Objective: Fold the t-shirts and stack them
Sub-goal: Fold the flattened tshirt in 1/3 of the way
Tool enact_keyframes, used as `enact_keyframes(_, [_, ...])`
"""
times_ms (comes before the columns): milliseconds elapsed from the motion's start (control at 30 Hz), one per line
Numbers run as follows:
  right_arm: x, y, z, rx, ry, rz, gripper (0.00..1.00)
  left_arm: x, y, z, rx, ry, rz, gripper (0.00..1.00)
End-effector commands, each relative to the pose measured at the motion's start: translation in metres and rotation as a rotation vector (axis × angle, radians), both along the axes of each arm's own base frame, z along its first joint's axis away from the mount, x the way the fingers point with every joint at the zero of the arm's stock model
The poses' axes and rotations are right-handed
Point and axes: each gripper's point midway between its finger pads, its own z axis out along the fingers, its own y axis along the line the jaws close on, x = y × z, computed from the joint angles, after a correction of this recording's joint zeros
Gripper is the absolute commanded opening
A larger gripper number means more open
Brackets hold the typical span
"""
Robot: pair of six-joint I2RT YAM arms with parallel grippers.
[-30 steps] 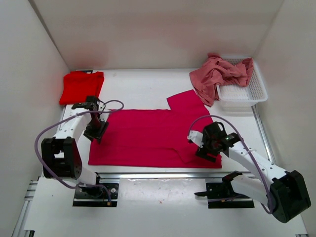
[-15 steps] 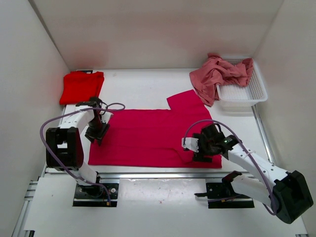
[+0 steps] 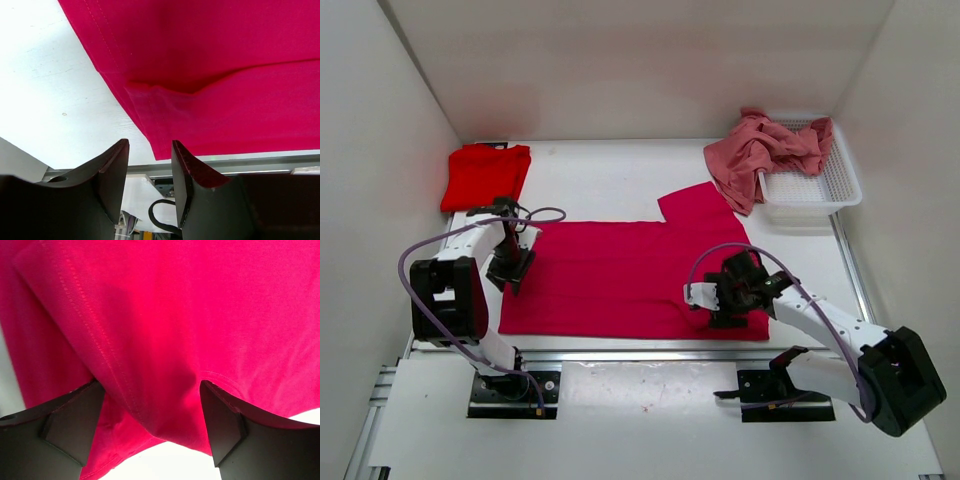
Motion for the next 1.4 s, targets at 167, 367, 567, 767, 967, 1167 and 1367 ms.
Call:
enact_keyframes(167, [0.054, 0.009, 0.023, 0.063, -0.168, -0.088, 0.75, 0.007, 0.007, 0.013, 0.004, -0.070, 0.029, 0.50])
enact_keyframes(367, [0.087, 0.015, 0.041, 0.096, -0.201, -0.175, 0.75, 0.008, 0.006, 0.010, 0.007, -0.068, 0.018, 0.50])
enact_keyframes(567, [0.115, 0.031, 0.036, 0.133, -0.242, -0.190, 0.74, 0.012, 0.008, 0.013, 0.005, -0.076, 0.032, 0.50])
enact_keyframes(767, [0.179, 0.050, 0.053, 0.186, -0.271, -0.326, 0.74, 0.011, 0.008, 0.012, 0.006, -0.078, 0.029, 0.50])
enact_keyframes(967, [0.240, 0.051, 0.078, 0.256, -0.250, -0.555, 0.73, 0.012, 0.008, 0.016, -0.001, -0.084, 0.033, 0.50])
enact_keyframes(1167, [0.221, 0.043, 0.087, 0.282, -0.235, -0.577, 0.73, 0.014, 0.007, 0.017, -0.001, -0.097, 0.022, 0.49])
enact_keyframes(1367, [0.177, 0.007, 0.110, 0.362, -0.052, -0.827, 0.71, 0.003, 0.022, 0.021, -0.003, -0.092, 0.103, 0.50])
